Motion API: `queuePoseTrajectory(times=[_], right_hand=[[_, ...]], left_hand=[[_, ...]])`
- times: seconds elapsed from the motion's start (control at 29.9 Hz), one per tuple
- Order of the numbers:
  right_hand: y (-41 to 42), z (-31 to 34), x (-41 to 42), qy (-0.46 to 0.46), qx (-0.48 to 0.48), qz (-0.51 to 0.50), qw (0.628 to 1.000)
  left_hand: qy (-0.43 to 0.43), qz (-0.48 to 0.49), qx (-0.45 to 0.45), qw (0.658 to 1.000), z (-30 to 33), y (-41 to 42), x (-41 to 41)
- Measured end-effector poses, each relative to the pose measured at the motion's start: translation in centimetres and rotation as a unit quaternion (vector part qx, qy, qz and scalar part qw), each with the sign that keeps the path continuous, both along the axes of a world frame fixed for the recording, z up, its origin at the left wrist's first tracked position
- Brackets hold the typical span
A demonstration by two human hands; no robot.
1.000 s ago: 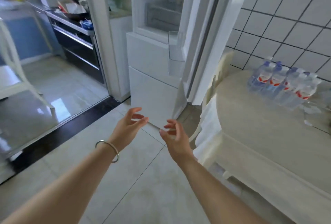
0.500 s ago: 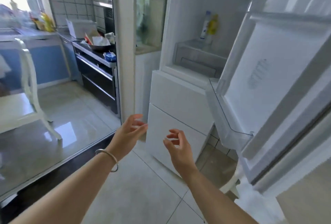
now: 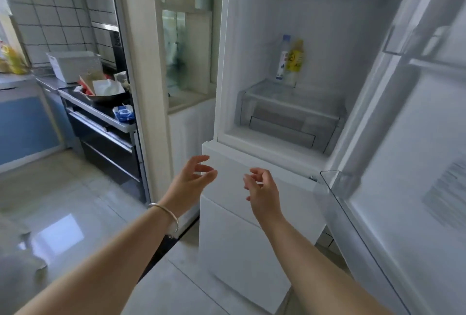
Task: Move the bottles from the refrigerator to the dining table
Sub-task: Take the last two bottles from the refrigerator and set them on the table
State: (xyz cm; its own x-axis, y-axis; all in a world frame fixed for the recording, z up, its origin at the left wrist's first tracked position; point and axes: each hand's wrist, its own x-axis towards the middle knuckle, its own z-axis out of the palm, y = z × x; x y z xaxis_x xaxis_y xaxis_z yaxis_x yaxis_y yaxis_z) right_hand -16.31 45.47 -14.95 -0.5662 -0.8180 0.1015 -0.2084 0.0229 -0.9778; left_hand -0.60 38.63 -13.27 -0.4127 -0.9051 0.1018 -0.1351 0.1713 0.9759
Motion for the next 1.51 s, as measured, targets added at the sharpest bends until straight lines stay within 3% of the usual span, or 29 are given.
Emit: queuePoseTrajectory(times=[0.2,0.3,0.4,0.57,0.67,0.8,1.04,1.14,1.51], right_hand=[[-11.0,0.3,-4.0,-0.019,0.004,-0.078,0.997],[-16.6,1.6,-7.1,-0.015,-0.037,-0.136,0.990],[-20.7,2.6,-10.4,0.001,-0.061,-0.181,0.982],[-25.9,5.0,-17.5,0.033,-0.070,-0.228,0.971],[-29.5,7.0,-22.7,0.054,-0.091,-0.226,0.968],[-34.9,9.6,-29.7,0.054,-0.087,-0.230,0.968],[-42.8,12.1,-39.1,0.070,0.016,-0.210,0.975],[-45.2,11.7,-40.6,0.079,0.029,-0.218,0.972],[-49.2,12.0,-43.0,0.050,-0.018,-0.187,0.981]], left_hand=[[-0.035,-0.089,-0.063,0.993,-0.2,-12.2,-6.4],[-0.059,-0.130,-0.104,0.984,1.8,-18.9,-10.6],[-0.032,-0.151,-0.122,0.981,3.4,-24.4,-15.4],[0.095,-0.162,0.010,0.982,6.2,-30.5,-24.0],[0.125,-0.131,0.041,0.983,7.7,-33.6,-29.1],[0.097,-0.131,0.009,0.987,8.7,-37.6,-35.3],[0.024,0.006,-0.022,0.999,9.7,-45.6,-44.1],[0.022,0.015,-0.080,0.996,8.8,-47.6,-46.4],[0.133,-0.053,-0.066,0.987,9.0,-50.7,-51.3]])
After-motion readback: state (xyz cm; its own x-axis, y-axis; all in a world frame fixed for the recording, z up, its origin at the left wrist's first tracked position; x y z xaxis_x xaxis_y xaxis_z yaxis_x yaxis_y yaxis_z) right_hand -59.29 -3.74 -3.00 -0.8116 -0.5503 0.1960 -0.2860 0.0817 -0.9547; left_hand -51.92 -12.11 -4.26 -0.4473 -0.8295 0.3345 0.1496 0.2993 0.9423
